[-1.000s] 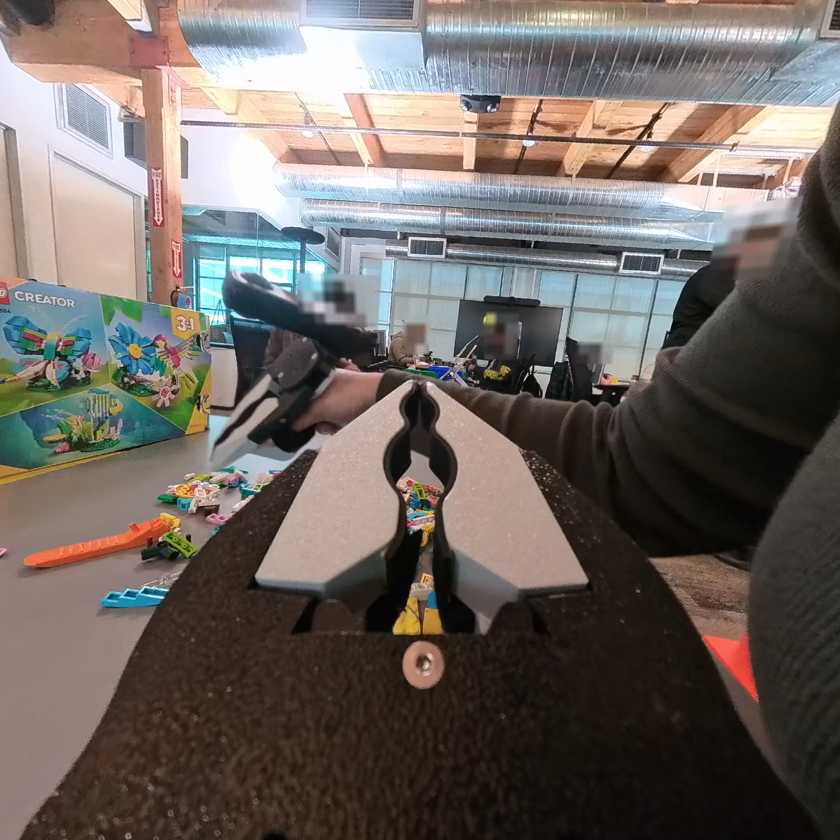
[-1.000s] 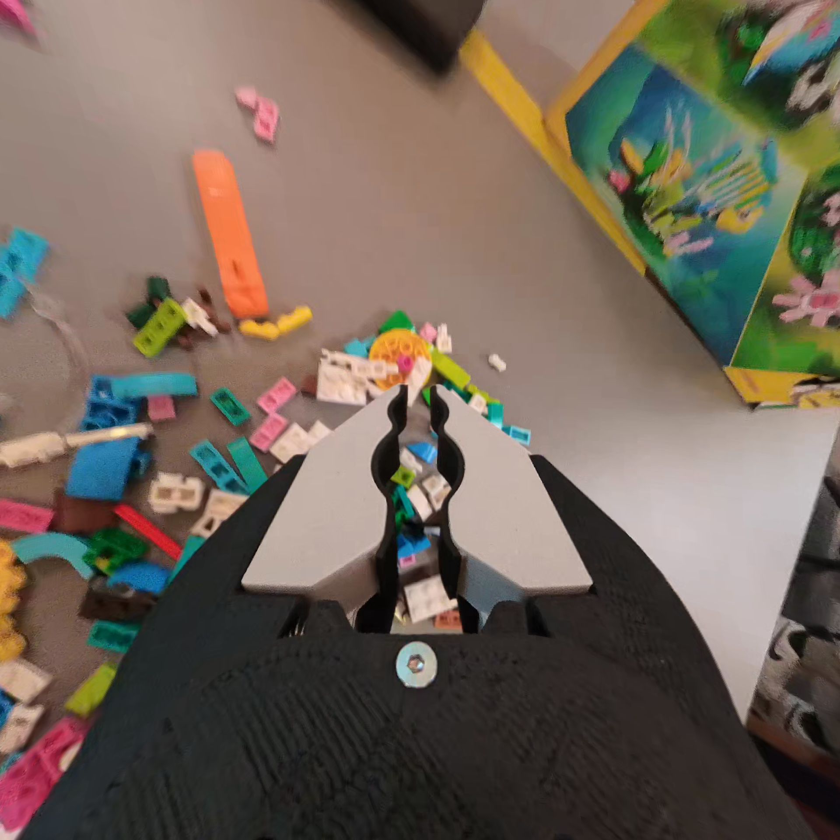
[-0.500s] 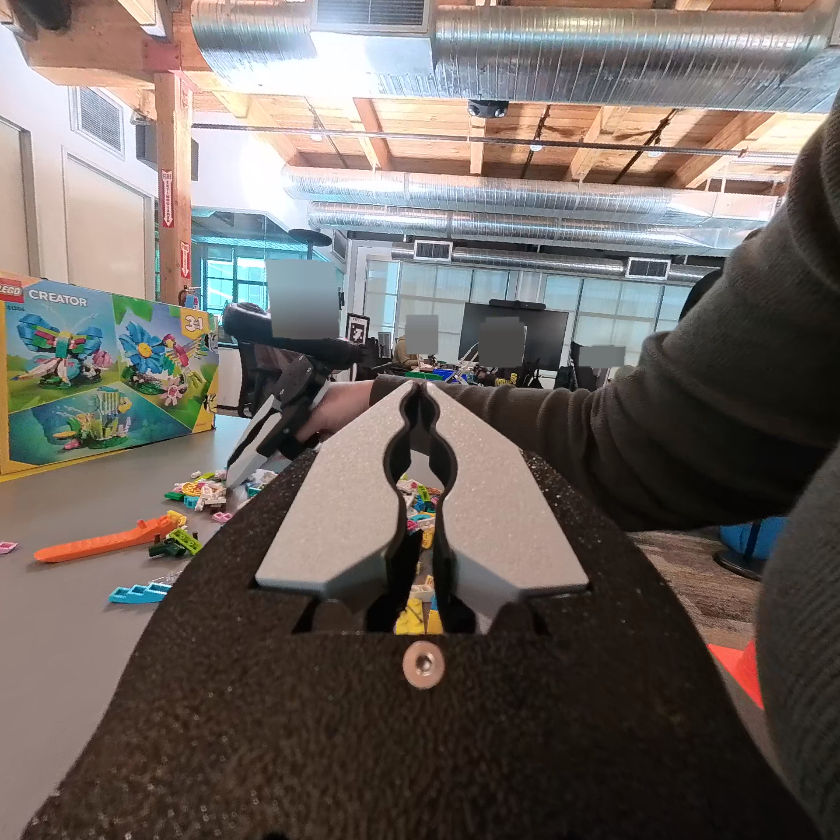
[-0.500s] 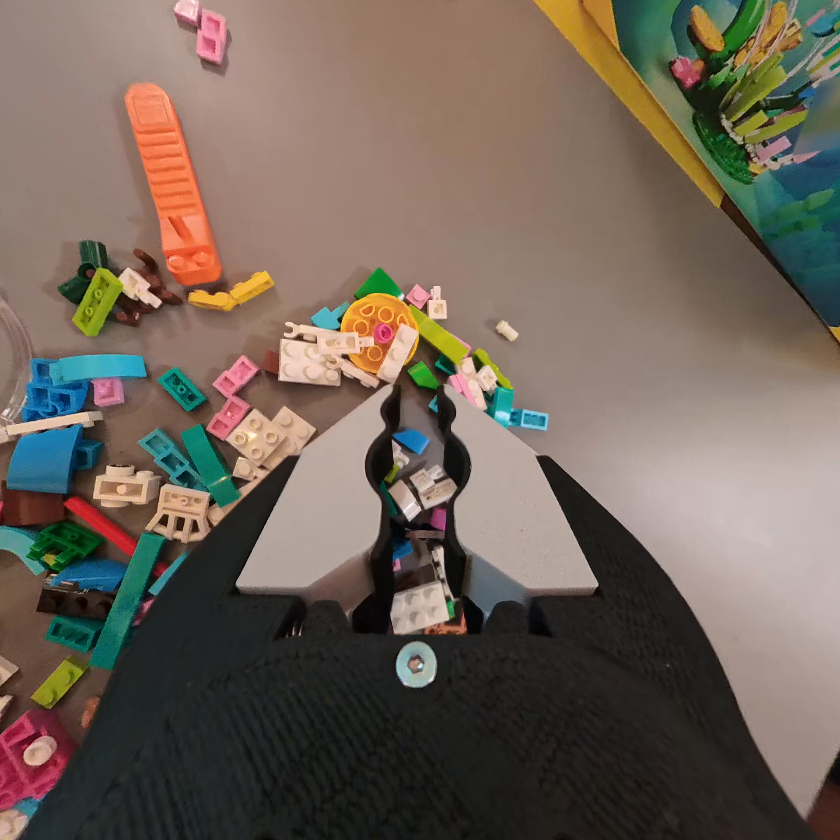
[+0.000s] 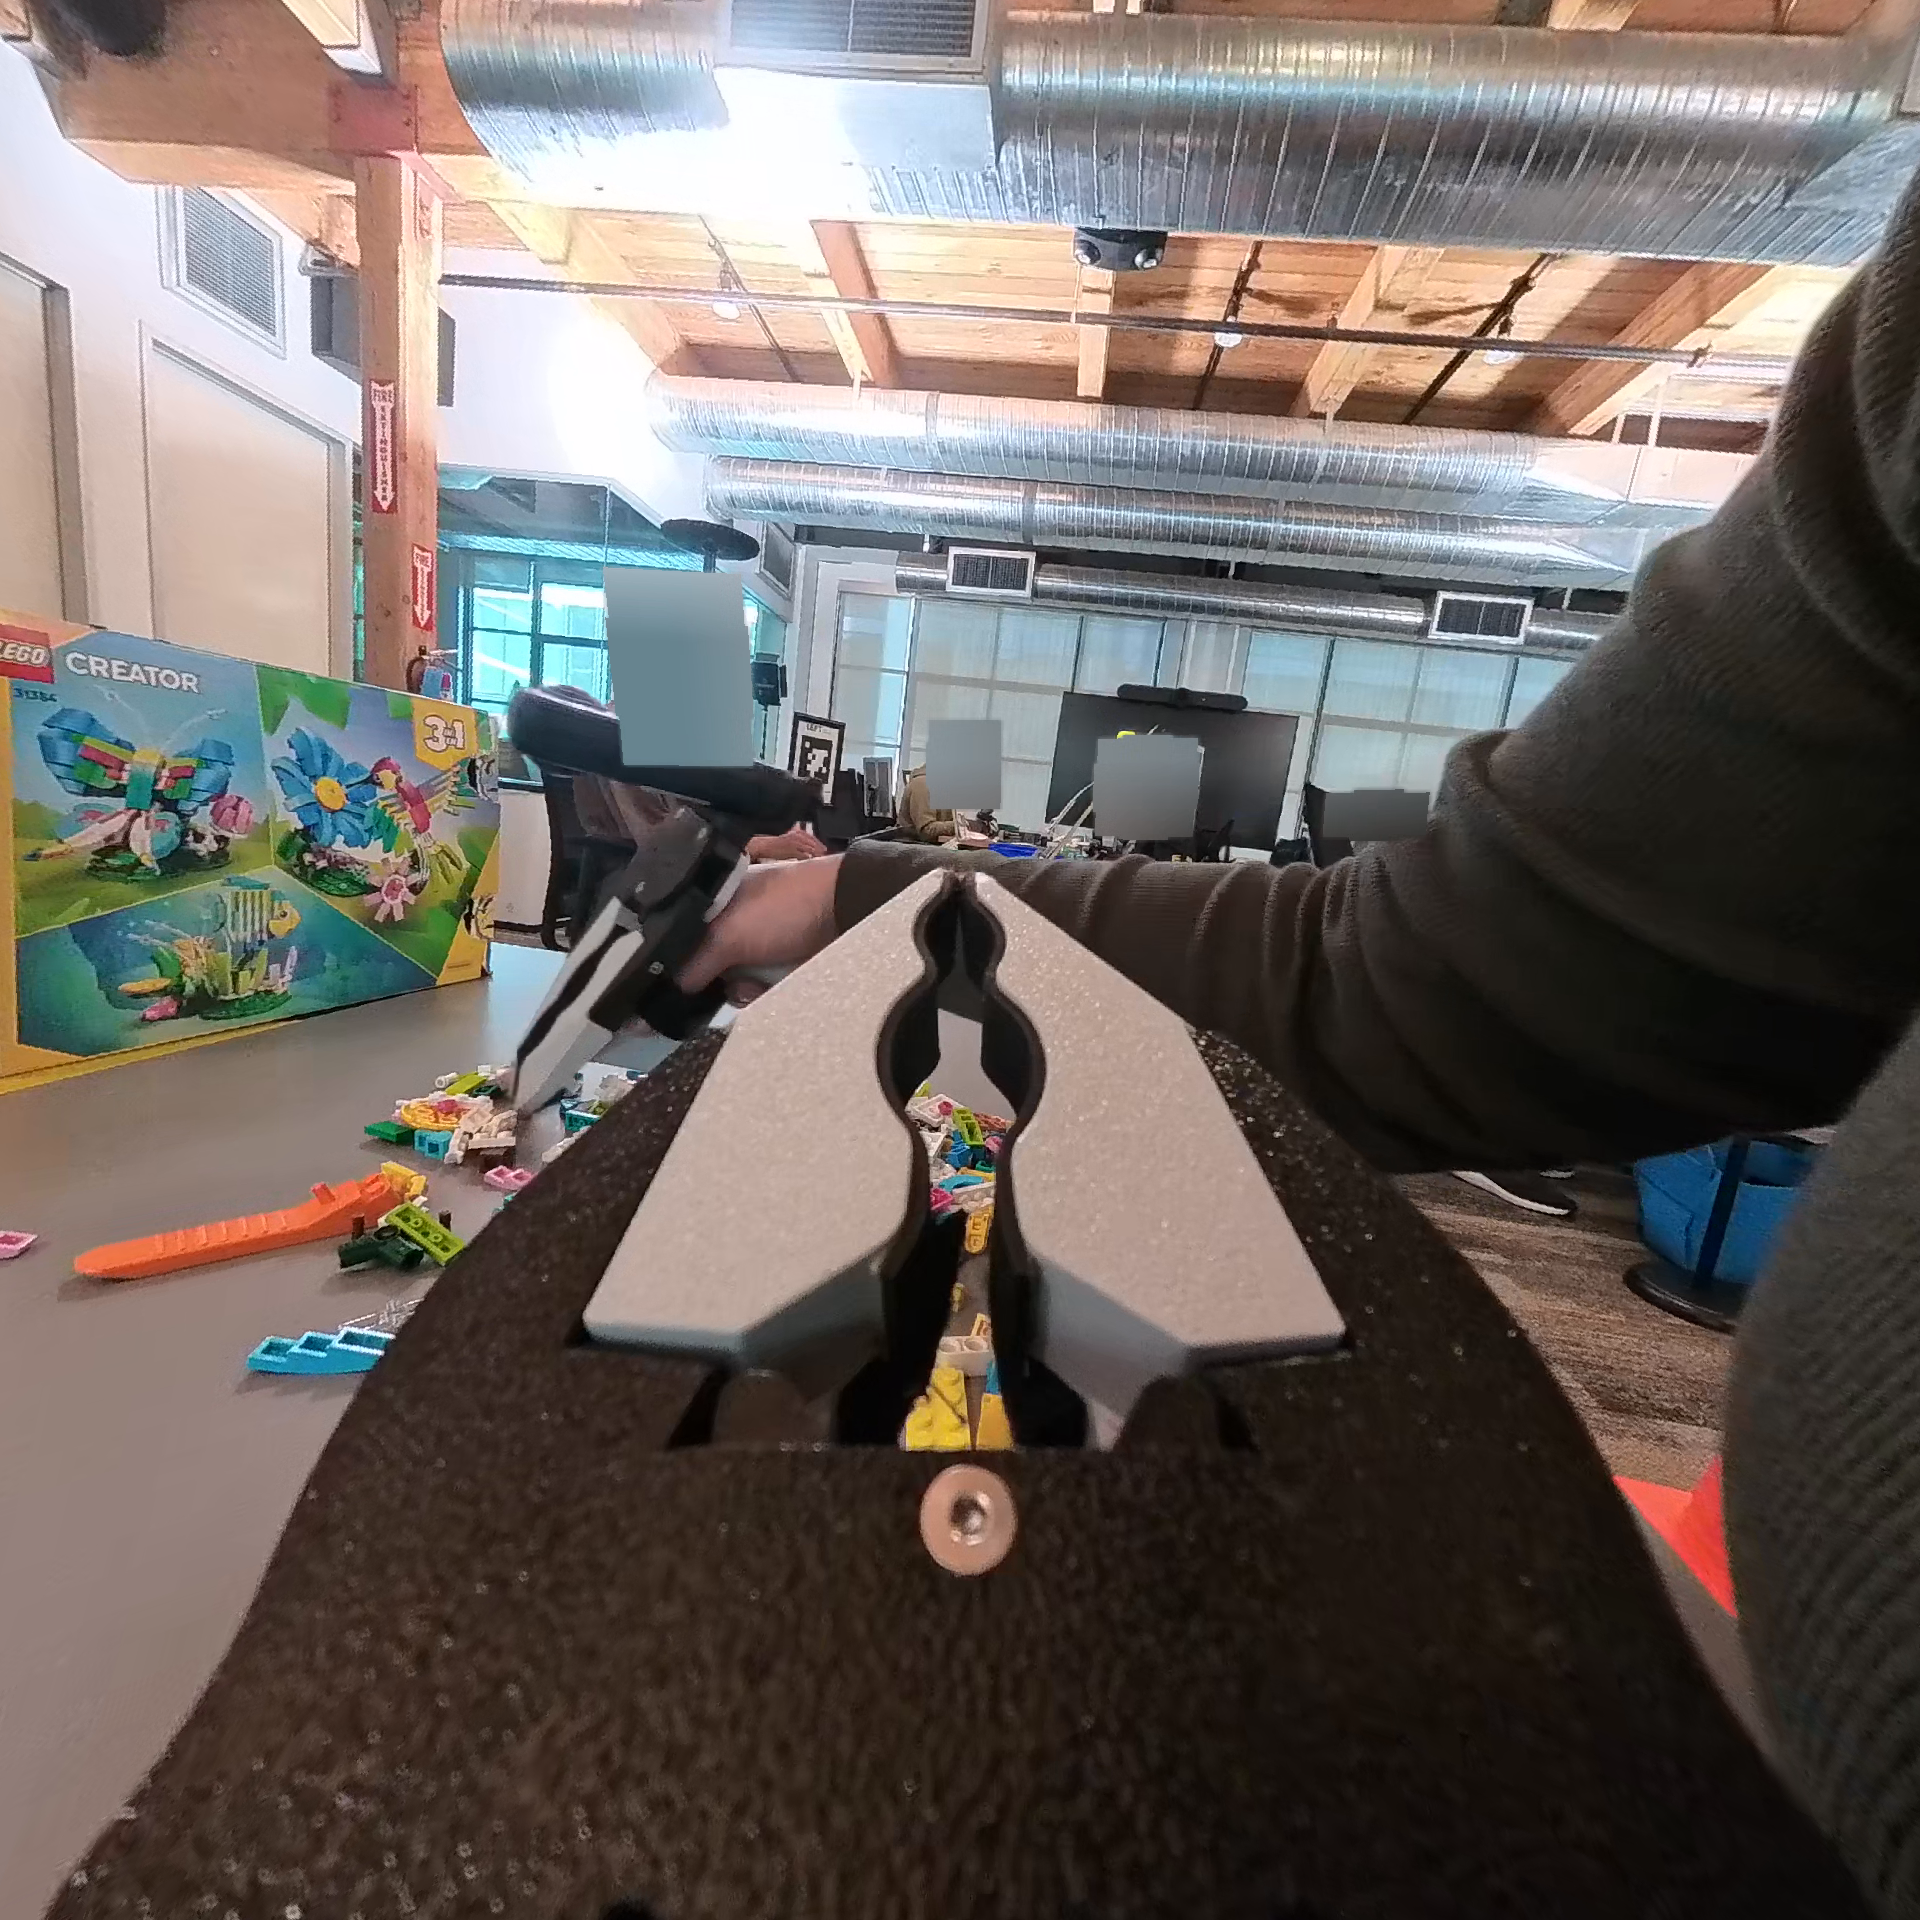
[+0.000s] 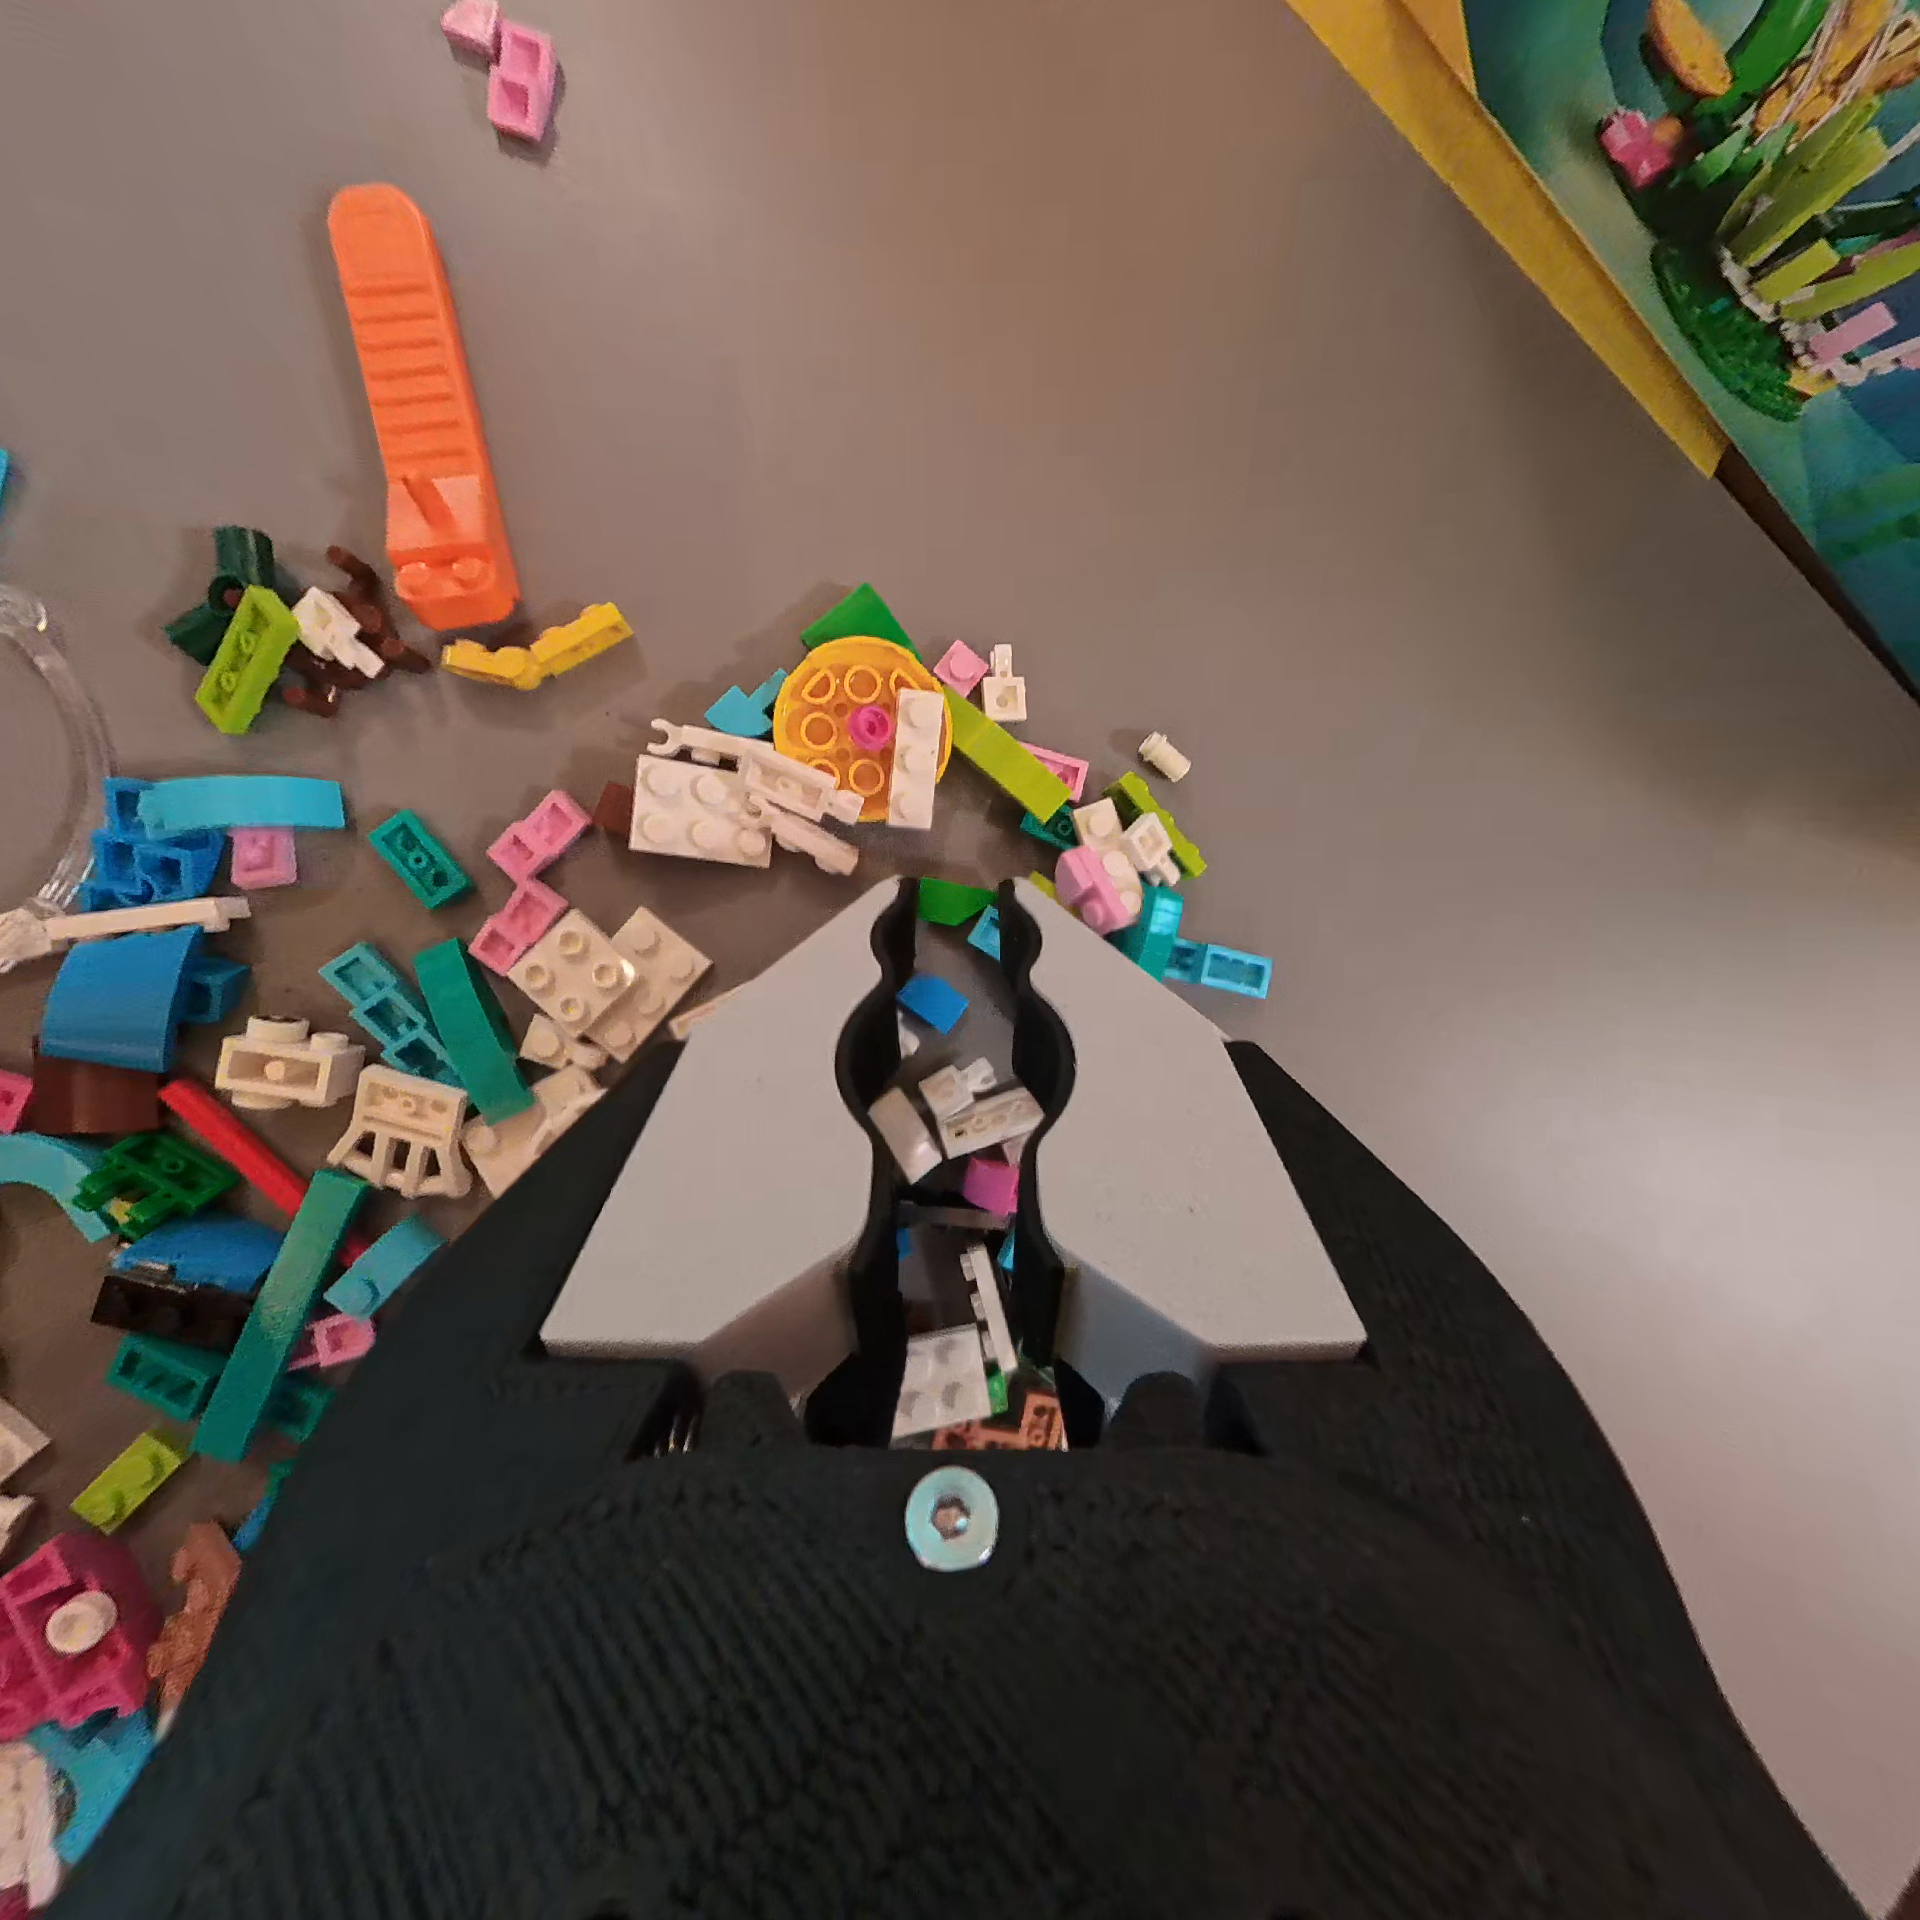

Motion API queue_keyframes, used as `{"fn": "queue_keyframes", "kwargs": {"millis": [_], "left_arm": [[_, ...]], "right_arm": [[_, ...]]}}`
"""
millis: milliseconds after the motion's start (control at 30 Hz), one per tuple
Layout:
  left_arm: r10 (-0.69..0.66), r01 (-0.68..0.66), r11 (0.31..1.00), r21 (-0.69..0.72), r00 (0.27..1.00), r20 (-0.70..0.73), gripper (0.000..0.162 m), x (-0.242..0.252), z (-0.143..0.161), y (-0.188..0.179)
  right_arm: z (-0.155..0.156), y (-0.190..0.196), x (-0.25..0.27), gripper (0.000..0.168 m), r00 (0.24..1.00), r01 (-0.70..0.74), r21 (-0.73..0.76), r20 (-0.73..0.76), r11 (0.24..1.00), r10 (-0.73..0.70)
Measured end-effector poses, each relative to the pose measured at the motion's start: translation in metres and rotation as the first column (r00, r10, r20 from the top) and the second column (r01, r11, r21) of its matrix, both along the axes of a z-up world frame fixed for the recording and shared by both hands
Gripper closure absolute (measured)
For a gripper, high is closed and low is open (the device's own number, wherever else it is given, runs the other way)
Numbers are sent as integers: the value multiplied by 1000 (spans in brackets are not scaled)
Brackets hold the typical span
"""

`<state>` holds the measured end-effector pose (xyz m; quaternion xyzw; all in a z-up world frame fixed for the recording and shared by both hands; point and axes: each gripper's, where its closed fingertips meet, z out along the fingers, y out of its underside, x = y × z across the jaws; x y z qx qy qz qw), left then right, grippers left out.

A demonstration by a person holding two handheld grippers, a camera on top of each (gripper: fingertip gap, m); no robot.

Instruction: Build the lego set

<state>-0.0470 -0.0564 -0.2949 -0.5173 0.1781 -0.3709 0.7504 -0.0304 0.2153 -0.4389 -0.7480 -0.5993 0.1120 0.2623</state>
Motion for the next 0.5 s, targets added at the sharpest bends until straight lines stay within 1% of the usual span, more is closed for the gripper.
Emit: {"fn": "queue_keyframes", "kwargs": {"millis": [133, 233, 300, 333, 433, 500], "left_arm": [[1, -1, 1000, 2, 1000, -4, 162, 1, 0, 0], [1, -1, 1000, 2, 1000, -6, 162, 1, 0, 0], [0, 0, 1000, 4, 1000, -11, 162, 2, 0, 0], [-2, 2, 1000, 5, 1000, -14, 162, 2, -1, 0], [-9, 9, 1000, 9, 1000, -18, 162, 3, 0, -2], [-9, 10, 1000, 14, 1000, -23, 162, 4, 0, -3]], "right_arm": [[3, -7, 8, 154, 1000, 8, 32, -6, 999, -7], [23, -22, -9, 154, 992, 4, 55, -123, 998, 3], [38, -43, -35, 154, 976, -33, 65, -212, 997, 46], [41, -55, -49, 154, 969, -60, 79, -233, 995, 76], [44, -100, -100, 154, 940, -172, 110, -277, 979, 197], [40, -133, -137, 154, 911, -266, 111, -296, 958, 287]]}}
